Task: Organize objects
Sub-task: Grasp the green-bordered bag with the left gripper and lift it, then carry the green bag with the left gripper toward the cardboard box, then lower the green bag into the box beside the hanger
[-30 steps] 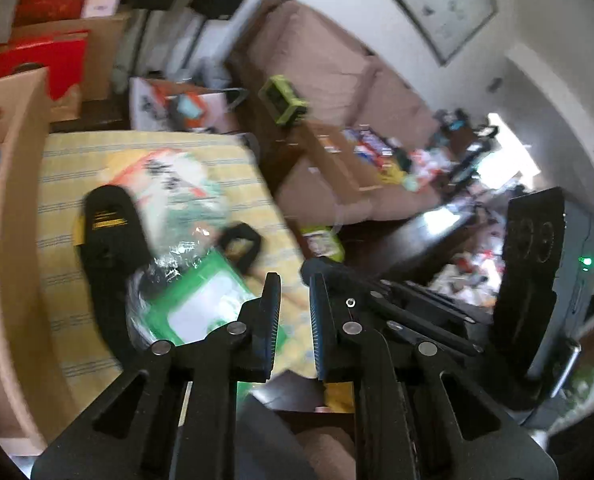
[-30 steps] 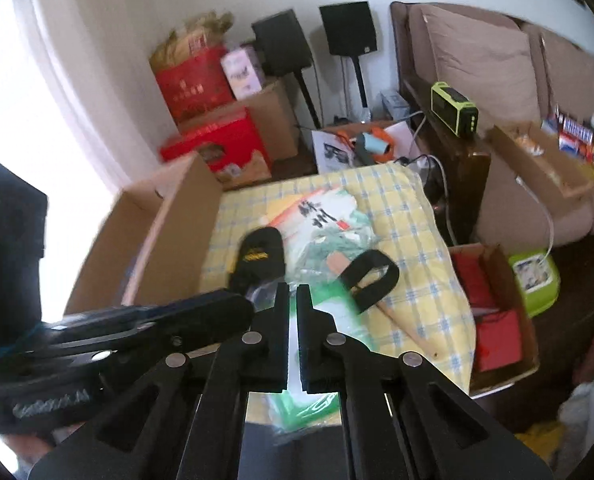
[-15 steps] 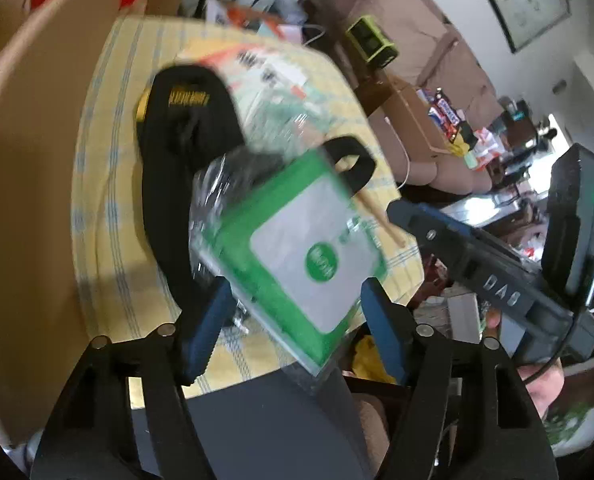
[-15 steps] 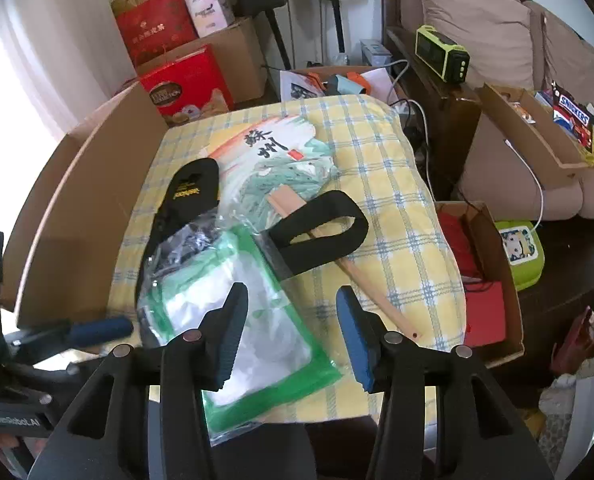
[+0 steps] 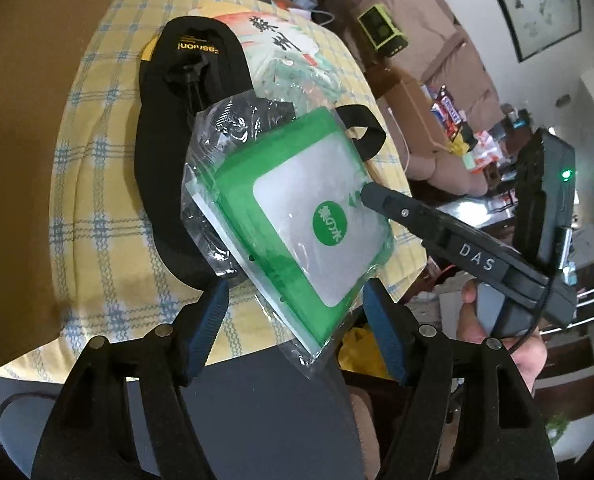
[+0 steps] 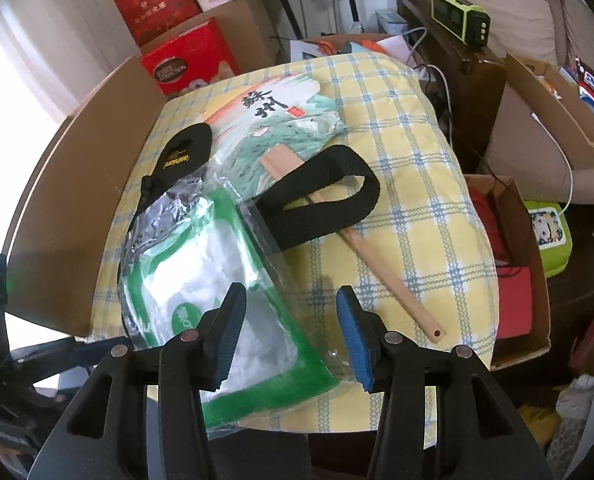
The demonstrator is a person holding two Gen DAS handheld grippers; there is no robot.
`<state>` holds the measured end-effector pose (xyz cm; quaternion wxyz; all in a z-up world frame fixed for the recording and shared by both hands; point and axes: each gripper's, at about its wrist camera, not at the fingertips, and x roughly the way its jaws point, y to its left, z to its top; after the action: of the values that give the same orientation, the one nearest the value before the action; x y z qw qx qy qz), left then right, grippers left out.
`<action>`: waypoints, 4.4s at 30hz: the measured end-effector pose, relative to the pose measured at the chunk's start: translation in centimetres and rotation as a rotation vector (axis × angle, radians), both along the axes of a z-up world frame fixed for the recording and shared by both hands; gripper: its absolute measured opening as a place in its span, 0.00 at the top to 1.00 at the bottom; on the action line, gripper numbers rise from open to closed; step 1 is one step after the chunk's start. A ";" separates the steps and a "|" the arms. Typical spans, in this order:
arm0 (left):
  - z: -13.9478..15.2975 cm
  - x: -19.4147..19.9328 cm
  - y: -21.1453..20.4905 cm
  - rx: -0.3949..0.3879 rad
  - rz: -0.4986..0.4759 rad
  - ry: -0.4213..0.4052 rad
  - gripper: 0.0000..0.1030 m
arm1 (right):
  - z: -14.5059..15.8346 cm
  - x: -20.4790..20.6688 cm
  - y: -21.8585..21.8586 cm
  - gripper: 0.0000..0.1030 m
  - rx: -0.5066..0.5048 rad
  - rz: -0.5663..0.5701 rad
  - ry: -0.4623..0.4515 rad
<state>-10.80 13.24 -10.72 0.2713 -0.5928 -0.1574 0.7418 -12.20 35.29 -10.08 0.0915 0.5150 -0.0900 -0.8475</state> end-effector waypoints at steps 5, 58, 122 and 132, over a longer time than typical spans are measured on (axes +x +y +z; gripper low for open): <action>-0.7 -0.8 0.5 0.044 0.005 -0.024 0.35 | -0.4 -0.3 -0.2 0.57 -0.042 0.018 -0.021; 8.6 -2.4 0.0 0.120 0.000 0.218 0.74 | 6.2 0.7 -0.5 0.85 -0.187 0.086 0.132; 12.3 -2.1 -19.6 -0.087 0.262 0.343 0.54 | 11.8 -0.4 -21.1 0.62 -0.046 0.346 0.210; 13.6 -0.9 -16.6 -0.155 0.225 0.406 0.27 | 11.7 -0.5 -16.4 0.30 -0.068 0.255 0.186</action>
<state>-11.69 -3.40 2.84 0.1668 -0.4292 -0.1071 0.8812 -12.75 18.89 1.63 0.2236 0.4384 -0.0440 -0.8694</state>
